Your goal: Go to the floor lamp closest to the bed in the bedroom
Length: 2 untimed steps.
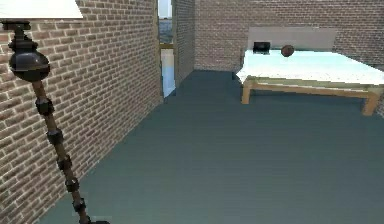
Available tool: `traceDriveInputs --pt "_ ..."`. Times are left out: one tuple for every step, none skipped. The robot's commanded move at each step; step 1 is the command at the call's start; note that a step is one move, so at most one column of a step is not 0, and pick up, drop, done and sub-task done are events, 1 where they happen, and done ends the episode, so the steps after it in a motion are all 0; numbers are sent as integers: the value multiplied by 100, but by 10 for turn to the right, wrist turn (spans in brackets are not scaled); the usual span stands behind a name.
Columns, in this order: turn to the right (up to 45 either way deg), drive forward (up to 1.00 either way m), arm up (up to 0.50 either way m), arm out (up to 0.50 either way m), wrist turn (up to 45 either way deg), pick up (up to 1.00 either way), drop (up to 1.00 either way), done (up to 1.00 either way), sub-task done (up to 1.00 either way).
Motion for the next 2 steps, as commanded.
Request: traceDriveInputs --pt "60 0 0 0 0 0 0 0 0" --pt "0 45 0 0 0 0 0 0 0"
